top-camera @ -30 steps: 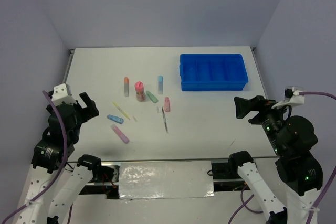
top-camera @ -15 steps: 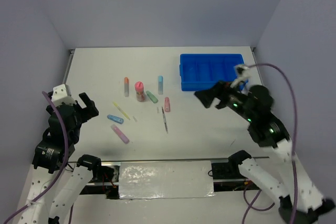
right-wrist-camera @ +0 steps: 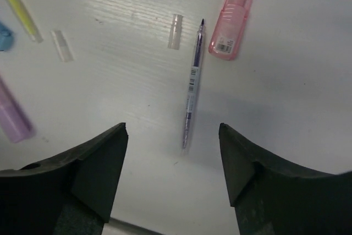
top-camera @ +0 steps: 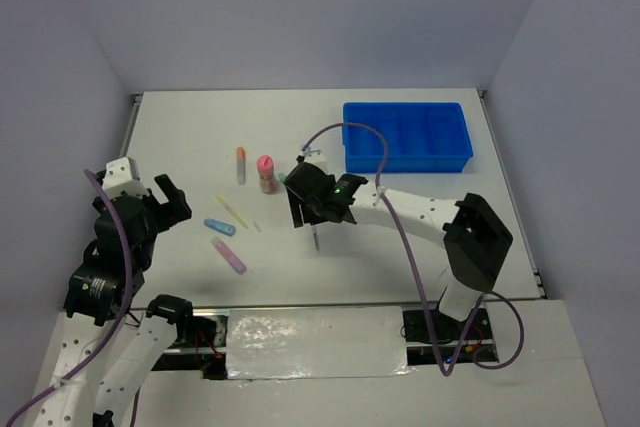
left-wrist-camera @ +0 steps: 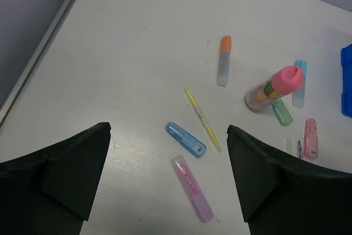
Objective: Sort the stationery into containers
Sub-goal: Pick up the pen from the center of the board.
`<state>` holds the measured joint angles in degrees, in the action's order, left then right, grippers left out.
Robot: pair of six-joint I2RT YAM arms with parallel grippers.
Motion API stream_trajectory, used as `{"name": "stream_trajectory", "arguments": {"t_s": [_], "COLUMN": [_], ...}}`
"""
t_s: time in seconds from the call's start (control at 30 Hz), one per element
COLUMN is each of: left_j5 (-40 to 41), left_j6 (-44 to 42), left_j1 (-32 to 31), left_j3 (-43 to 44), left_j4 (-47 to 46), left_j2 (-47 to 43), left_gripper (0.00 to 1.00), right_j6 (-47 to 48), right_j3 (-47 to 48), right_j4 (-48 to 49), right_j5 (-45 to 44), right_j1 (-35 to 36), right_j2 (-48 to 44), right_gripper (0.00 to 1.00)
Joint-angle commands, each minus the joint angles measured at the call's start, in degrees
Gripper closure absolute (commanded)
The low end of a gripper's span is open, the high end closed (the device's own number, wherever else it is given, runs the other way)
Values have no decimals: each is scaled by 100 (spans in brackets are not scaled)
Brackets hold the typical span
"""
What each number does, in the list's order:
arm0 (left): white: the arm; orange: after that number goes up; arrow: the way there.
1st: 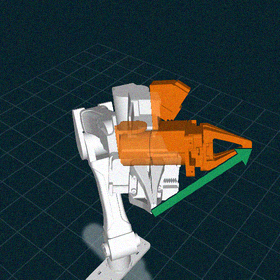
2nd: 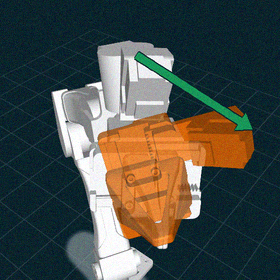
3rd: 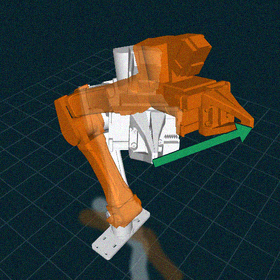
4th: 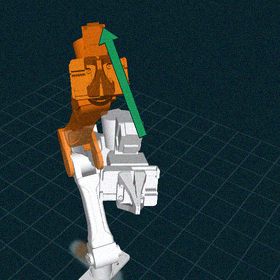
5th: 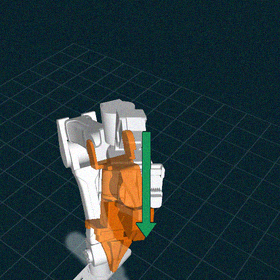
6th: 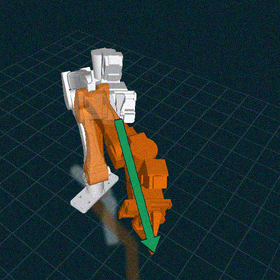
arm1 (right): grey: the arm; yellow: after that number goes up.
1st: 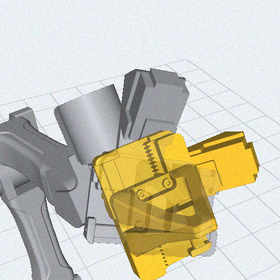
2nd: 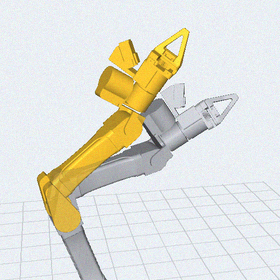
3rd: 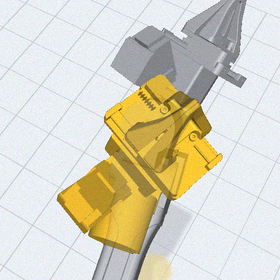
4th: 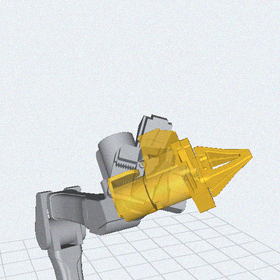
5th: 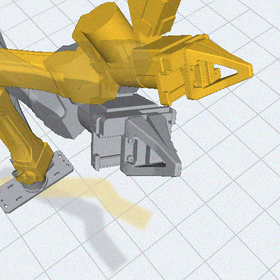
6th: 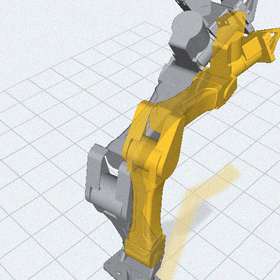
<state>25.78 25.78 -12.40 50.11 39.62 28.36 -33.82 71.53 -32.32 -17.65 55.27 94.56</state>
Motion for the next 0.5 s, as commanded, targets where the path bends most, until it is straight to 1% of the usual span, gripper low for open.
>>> {"name": "stream_trajectory", "arguments": {"t_s": [0.0, 0.03, 0.17, 0.33, 0.47], "left_j5": [-108, -126, -161, -179, -179], "left_j6": [-29, -38, -55, -47, -47], "left_j1": [27, 27, 36, 36, 28], "left_j3": [-27, -27, -27, -10, -19], "left_j4": [-270, -279, -288, -270, -279], "left_j2": [-6, -6, 55, 126, 143], "left_gripper": [1, 1, 1, 1, 1], "right_j6": [-142, -133, -72, -37, -45], "right_j3": [204, 178, 125, 186, 81], "right_j4": [-73, -38, 137, 164, 418], "right_j5": [-406, -389, -266, -160, 59], "right_j1": [2, 2, 2, -77, -200], "right_j2": [307, 430, 712, 1116, 1301], "right_gripper": [28, 33, 37, 39, 40]}}
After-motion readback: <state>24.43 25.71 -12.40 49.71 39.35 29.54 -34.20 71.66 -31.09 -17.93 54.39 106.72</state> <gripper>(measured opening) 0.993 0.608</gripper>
